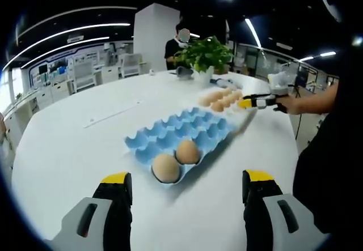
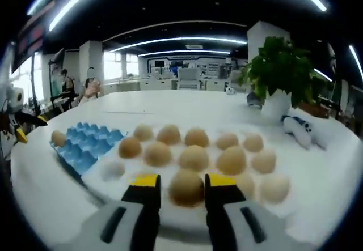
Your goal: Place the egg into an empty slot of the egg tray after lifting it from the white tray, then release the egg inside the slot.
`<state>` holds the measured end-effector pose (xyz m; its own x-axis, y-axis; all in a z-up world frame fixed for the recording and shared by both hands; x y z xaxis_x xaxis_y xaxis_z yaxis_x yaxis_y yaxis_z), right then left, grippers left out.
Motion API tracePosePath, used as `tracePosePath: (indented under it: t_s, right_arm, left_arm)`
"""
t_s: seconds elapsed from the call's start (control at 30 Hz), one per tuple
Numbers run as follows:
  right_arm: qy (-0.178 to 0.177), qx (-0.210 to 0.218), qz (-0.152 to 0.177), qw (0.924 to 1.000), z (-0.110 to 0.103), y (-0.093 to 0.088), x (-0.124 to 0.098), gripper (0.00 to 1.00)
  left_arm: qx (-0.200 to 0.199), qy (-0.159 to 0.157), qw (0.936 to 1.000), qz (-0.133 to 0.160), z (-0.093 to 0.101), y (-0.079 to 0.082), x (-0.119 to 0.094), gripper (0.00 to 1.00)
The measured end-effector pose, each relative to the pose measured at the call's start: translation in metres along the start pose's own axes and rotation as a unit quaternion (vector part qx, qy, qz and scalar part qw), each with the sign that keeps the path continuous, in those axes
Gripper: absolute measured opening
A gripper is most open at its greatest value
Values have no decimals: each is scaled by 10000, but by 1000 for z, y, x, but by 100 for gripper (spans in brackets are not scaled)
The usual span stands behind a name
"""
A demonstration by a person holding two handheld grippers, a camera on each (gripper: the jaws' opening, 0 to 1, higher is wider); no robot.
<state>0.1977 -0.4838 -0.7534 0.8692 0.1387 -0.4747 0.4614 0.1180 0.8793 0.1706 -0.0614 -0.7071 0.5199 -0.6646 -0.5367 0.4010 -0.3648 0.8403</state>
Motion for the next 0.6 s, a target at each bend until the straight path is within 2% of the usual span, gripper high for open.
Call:
tracePosePath:
  t_s: [0.03,0.07,0.1,0.17,0.23,0.37,0.6]
  right_arm:
    - [86,37,227,9997,-1,2,2,30]
    - [71,128,280,9995,2,3,2,30]
    - [101,212,258,9994,2,4,-1,29]
    - [50,102,257,9996,5,4,-1,25]
    - [146,299,233,9992,7,6,-1,25]
    - [181,141,188,9996,4,8,-3,24]
    - [259,428,407,9979,2,20,-13,25]
  left_arm:
    - [-1,-1,10000,7,0,0,0,81]
    - [-4,-5,10000,8,0,0,0,81]
    - [1,5,10000,0,0,0,-1,81]
    - [-2,8,10000,-9,-1,0,-1,81]
    - [-8,6,10000,-9,-1,0,0,81]
    - [4,19,10000,-11,-2,0,0,81]
    - [2,49,10000,-23,-3,0,0,81]
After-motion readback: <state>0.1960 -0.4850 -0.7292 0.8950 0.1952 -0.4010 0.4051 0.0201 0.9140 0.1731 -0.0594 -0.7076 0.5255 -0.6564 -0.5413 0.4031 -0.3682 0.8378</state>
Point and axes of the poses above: the point that each gripper's makers call its tool centre point, and the gripper's own axes: x roughly forward along the fingers, z roughly to its right, y roughly out of its top, the point moved 7 cm from there along -x, roughly backward along the fingers, and after that the axes turned 3 degrees about -z, right-handed, at the moved point
